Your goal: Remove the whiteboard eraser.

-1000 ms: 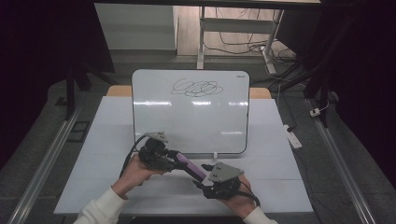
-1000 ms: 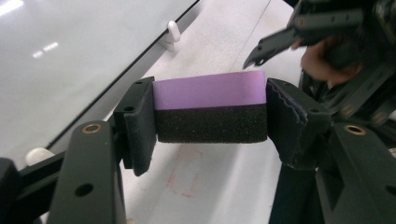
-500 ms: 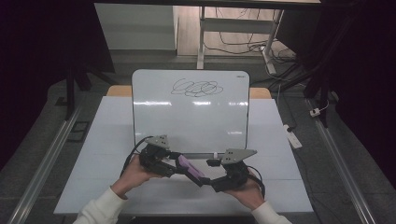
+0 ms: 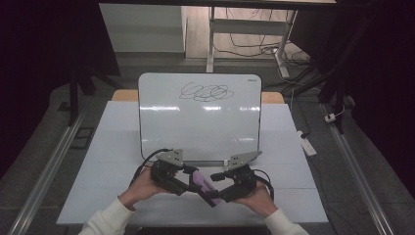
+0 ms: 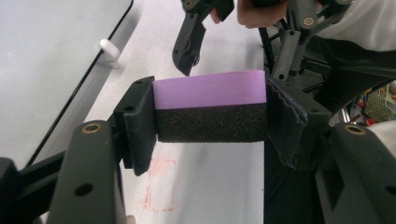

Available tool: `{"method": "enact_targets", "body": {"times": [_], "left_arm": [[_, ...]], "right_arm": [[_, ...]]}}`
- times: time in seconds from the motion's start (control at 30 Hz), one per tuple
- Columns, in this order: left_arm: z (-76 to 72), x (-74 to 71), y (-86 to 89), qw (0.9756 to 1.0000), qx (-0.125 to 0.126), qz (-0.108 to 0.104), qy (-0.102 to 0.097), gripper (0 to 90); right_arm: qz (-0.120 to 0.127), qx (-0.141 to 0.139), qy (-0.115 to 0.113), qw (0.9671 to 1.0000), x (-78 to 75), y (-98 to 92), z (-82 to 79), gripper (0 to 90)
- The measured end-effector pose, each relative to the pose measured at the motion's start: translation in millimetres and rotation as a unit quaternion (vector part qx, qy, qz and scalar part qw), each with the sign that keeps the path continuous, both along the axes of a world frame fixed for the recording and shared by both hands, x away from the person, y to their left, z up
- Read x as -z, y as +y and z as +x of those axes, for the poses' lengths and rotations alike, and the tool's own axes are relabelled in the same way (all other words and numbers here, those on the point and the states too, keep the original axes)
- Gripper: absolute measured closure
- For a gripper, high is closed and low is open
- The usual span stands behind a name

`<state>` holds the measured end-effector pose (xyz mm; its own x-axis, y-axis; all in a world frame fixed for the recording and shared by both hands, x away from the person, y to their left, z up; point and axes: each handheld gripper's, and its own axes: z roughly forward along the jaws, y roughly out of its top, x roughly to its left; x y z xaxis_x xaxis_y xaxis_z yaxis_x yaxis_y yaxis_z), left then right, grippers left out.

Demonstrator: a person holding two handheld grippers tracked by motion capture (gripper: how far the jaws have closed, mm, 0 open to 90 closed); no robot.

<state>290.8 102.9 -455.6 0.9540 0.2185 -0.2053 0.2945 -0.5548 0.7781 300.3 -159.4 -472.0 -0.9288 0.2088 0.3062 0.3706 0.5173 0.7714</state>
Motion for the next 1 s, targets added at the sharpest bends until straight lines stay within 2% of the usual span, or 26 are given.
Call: {"method": "enact_targets", "body": {"times": [0.17, 0.23, 0.33, 0.53, 0.57, 0.6, 0.63, 0.7, 0.73, 0.87, 0.9, 0.97, 1.0], "left_arm": [[-0.5, -0.5, 0.1, 0.9999, 0.012, -0.01, 0.001, 38.5], [-1.2, -0.3, -0.2, 0.9998, 0.016, -0.008, -0.003, 38.5], [-1.1, 0.0, 0.3, 0.9998, 0.019, -0.008, -0.004, 38.5], [-1.2, -0.2, 1.6, 0.9998, 0.011, -0.014, -0.005, 37.7], [-1.4, -0.2, 1.9, 0.9999, 0.003, -0.015, -0.007, 37.7], [-1.5, -0.2, 2.4, 0.9998, -0.009, -0.018, -0.006, 33.2], [-1.1, -0.3, 3.6, 0.9996, -0.02, -0.021, -0.005, 33.2], [0.0, -1.0, 8.0, 0.9986, -0.045, -0.026, -0.002, 24.7], [0.3, -1.4, 10.8, 0.9979, -0.057, -0.029, -0.001, 24.7], [-2.0, -1.4, 24.4, 0.9943, -0.102, -0.03, 0.004, 21.4], [-3.6, -0.5, 28.3, 0.9931, -0.114, -0.027, 0.005, 20.5], [-8.2, 2.0, 36.3, 0.9908, -0.134, -0.022, 0.004, 20.0], [-10.5, 3.9, 40.7, 0.9896, -0.143, -0.018, 0.003, 19.7]], "right_arm": [[0.016, -0.029, 0.03, 0.999, 4.0, 3.0, 1.2, 36.2], [0.016, -0.032, 0.033, 0.9988, 4.8, 4.0, 1.1, 38.4], [0.012, -0.033, 0.034, 0.9988, 5.6, 5.8, 0.5, 39.5], [0.01, -0.026, 0.021, 0.9994, 3.3, 6.5, -1.4, 40.1], [0.009, -0.023, 0.014, 0.9996, 2.9, 6.5, -2.0, 40.1], [0.008, -0.01, -0.002, 0.9999, 1.8, 6.0, -3.1, 40.2], [0.008, -0.01, -0.002, 0.9999, 1.8, 6.0, -3.1, 40.2], [0.004, 0.008, -0.025, 0.9996, -0.2, 3.8, -4.4, 40.2], [0.004, 0.008, -0.025, 0.9996, -0.2, 3.8, -4.4, 40.2], [0.005, 0.031, -0.05, 0.9982, -2.8, -0.2, -6.2, 40.2], [0.003, 0.045, -0.063, 0.997, -4.1, -2.3, -7.1, 40.2], [0.003, 0.051, -0.07, 0.9962, -4.9, -3.3, -7.5, 40.2], [0.005, 0.065, -0.08, 0.9946, -6.8, -5.6, -8.1, 40.2]]}}
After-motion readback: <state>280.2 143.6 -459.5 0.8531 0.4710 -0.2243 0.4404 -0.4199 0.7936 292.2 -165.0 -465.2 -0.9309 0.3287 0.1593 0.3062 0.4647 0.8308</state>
